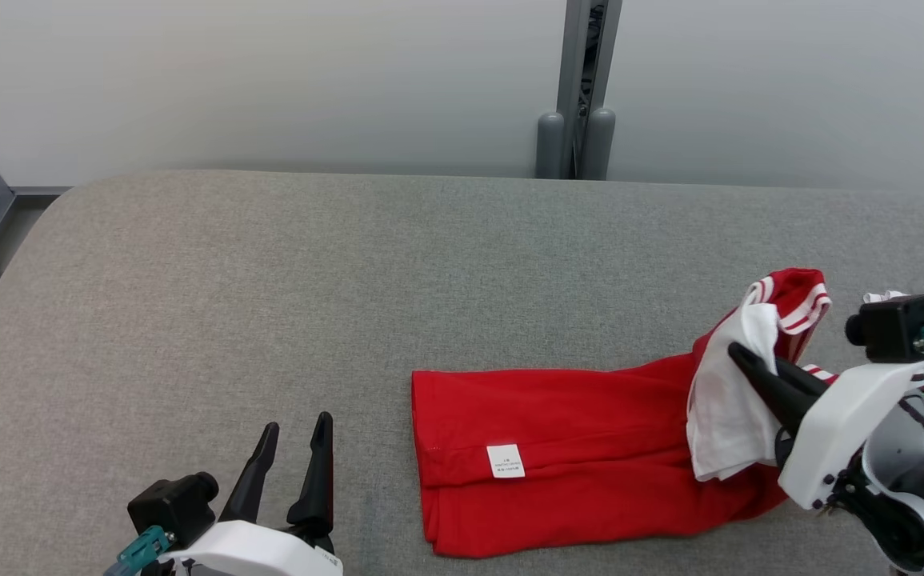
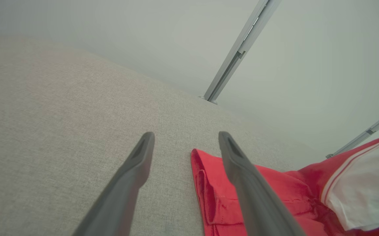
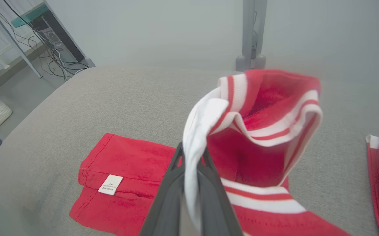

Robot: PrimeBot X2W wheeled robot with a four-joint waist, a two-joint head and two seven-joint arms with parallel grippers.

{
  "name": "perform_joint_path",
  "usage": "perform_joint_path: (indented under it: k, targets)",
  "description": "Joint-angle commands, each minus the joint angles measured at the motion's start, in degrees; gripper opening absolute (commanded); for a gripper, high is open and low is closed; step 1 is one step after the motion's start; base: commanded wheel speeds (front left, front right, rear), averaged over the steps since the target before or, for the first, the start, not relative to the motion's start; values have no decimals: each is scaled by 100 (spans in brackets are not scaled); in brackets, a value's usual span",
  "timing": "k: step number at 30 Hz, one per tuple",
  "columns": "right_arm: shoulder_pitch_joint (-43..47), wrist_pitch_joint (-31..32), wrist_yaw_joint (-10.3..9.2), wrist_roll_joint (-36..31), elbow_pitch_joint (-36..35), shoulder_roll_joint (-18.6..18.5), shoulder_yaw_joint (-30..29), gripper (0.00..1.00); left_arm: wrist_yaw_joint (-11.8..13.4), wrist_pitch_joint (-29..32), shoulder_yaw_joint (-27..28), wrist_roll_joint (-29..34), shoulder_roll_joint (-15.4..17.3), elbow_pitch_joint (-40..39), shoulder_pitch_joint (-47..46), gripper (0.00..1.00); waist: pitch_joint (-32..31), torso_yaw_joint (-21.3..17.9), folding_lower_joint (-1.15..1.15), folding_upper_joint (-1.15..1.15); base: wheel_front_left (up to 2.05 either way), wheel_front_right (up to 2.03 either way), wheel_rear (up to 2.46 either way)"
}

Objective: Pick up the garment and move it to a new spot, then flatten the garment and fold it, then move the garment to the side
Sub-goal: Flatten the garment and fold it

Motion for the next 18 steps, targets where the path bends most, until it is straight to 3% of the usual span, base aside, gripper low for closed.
perform_joint_path:
  k: [1,10,18]
  targets:
    - [-18,33,1,-34,-64,31,72,0,-33,-30,26,-9,0,10,1,100,-14,35,0,0,0,0,0]
    - [-390,142,2,-227,193,454,1054,0,-144,-48,27,2,-132,98,-21,100,-63,301,0,0,0,0,0]
    - [-856,-9,2,-562,1249,866,1606,0,-280,-58,-18,57,-338,262,-102,100,-87,654,0,0,0,0,0]
